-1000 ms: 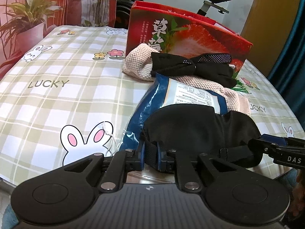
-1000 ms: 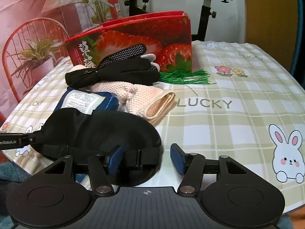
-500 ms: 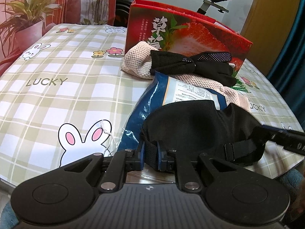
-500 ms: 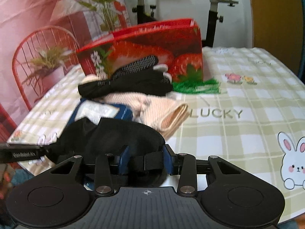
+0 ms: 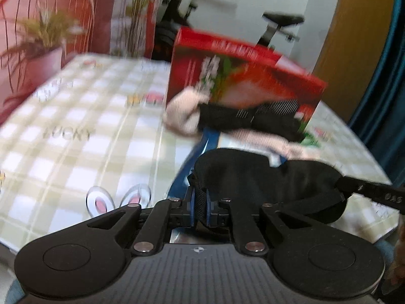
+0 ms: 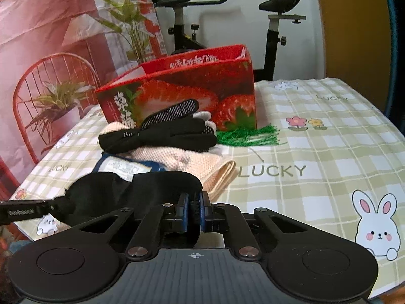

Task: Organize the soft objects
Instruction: 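Lift the black eye mask with both tools and carry it over the red box, then lower the eye mask into the red box and open both tools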

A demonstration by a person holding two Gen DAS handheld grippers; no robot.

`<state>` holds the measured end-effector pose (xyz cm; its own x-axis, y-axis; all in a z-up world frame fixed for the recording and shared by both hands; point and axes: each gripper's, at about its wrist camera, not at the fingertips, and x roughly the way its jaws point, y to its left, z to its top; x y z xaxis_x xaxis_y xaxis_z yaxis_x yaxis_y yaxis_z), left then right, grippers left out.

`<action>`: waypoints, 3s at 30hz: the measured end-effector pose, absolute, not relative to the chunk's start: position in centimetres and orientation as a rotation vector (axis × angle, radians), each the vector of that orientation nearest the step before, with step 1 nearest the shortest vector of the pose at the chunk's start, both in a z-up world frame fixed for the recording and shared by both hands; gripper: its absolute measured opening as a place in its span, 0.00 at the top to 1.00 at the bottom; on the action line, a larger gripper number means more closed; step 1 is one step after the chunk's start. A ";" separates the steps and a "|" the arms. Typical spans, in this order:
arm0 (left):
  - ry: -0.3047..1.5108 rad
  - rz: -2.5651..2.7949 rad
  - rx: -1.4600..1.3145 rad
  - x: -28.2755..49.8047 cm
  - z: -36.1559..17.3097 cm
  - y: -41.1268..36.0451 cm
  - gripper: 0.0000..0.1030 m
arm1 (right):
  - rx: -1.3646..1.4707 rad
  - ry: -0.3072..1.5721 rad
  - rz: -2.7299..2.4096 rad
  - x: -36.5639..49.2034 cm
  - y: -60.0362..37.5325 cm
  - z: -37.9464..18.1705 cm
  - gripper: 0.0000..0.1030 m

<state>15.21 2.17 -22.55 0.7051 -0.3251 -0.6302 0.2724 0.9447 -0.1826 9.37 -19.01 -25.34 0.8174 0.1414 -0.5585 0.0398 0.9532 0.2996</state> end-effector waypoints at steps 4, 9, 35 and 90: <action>0.650 -0.371 -0.063 14.5 -21.6 1.5 0.92 | 0.315 0.582 0.045 9.4 -19.4 -24.6 0.93; 0.711 -0.389 -0.052 14.9 -22.8 0.8 0.93 | 0.306 0.580 0.070 9.4 -19.0 -24.4 0.93; 0.654 -0.377 -0.062 15.2 -21.1 1.4 0.94 | 0.326 0.563 0.093 10.0 -19.7 -24.2 0.95; 0.718 -0.313 0.125 43.7 -15.2 -8.0 0.94 | 0.102 0.684 0.000 42.7 -22.3 -18.3 0.95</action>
<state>43.73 -8.04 -15.20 0.7089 -0.2384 -0.6638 0.3237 0.9461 0.0060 42.73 -22.35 -18.30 0.7752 0.0335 -0.6308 0.0334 0.9950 0.0939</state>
